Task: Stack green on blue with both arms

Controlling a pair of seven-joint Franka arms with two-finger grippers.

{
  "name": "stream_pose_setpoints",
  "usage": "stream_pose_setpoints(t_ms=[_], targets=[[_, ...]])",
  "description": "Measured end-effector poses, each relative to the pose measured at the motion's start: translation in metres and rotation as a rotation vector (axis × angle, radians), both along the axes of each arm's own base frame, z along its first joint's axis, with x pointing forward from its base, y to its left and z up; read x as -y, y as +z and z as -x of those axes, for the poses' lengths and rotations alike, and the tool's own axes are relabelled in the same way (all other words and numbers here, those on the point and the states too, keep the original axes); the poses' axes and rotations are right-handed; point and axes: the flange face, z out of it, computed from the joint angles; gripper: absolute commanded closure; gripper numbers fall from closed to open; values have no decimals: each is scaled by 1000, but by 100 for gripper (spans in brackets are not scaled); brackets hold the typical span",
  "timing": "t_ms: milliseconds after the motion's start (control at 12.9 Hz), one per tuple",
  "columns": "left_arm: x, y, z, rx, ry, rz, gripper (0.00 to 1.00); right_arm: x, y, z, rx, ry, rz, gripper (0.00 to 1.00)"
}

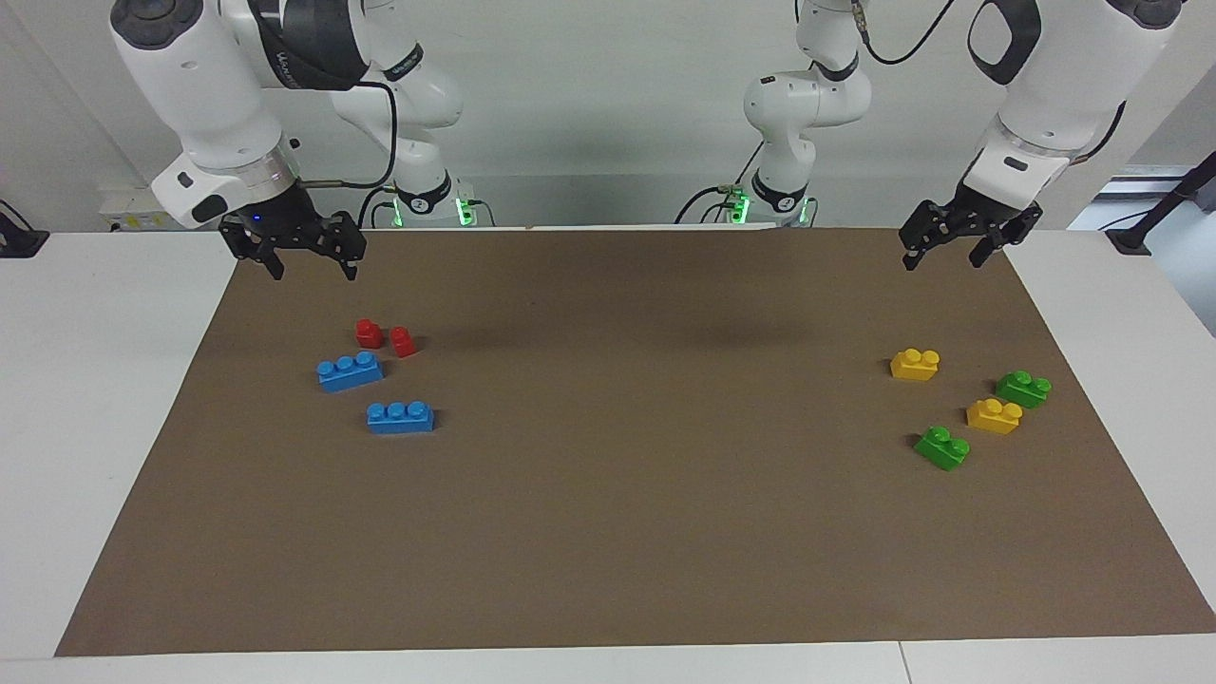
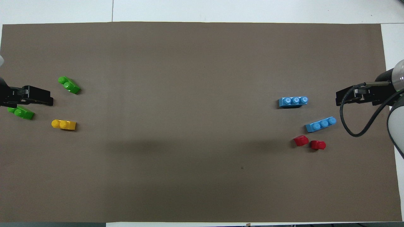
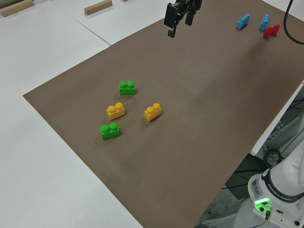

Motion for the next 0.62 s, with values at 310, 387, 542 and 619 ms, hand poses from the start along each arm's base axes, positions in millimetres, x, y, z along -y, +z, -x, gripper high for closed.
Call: stream_pose_setpoints(t_ms=[310, 387, 542, 619], targets=[[0, 1, 0, 1, 0, 0, 0, 0, 0, 0, 0, -2, 0, 0], [0, 1, 0, 1, 0, 1, 0, 0, 0, 0, 0, -6, 0, 0], [0, 1, 0, 1, 0, 1, 0, 3, 0, -1, 12, -61, -3, 0], [0, 1, 0, 1, 0, 1, 0, 6, -2, -4, 29, -121, -16, 0]])
